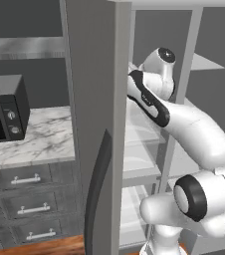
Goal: Take the potato and orange from the fridge shelf and place them in the freezer drawer to begin freezing them.
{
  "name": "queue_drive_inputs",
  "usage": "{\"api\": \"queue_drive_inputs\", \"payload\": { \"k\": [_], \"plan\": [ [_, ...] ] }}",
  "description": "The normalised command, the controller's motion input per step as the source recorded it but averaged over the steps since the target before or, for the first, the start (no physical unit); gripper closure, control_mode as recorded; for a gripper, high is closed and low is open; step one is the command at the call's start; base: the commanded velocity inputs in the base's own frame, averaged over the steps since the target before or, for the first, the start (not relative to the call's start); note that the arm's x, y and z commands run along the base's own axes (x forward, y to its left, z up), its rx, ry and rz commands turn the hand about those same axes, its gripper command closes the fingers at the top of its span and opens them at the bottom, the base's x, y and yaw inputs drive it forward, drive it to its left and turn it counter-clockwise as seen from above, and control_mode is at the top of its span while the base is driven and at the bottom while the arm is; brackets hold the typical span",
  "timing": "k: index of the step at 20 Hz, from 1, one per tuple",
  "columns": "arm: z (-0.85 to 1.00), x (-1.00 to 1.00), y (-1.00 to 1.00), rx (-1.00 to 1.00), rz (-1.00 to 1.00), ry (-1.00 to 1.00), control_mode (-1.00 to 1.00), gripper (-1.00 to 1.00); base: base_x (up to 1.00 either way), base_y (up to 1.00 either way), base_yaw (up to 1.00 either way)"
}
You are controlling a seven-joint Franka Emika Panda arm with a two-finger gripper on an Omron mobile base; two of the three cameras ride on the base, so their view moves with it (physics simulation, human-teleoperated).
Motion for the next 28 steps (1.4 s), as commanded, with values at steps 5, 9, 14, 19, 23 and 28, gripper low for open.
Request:
{"api": "queue_drive_inputs", "payload": {
  "k": [5, 9, 14, 19, 23, 28],
  "plan": [
    [0.14, -1.00, 0.00, -0.01, -0.19, 0.00, -1.00, 1.00, 0.00, 0.00, 0.00],
    [0.01, -1.00, -0.17, 0.00, -0.24, 0.07, -1.00, 1.00, 0.00, 0.00, 0.00],
    [0.00, -1.00, -0.32, 0.00, -0.20, 0.09, -1.00, 1.00, 0.00, 0.00, 0.00],
    [-0.27, -1.00, -0.41, 0.02, -0.02, 0.05, -1.00, 1.00, 0.00, 0.00, 0.00],
    [-0.04, -0.26, 0.00, 0.00, 0.00, 0.01, -1.00, 1.00, 0.00, 0.00, 0.00],
    [0.00, -0.04, 0.00, 0.00, 0.00, 0.00, -1.00, 1.00, 0.00, 0.00, 0.00]
  ]
}}
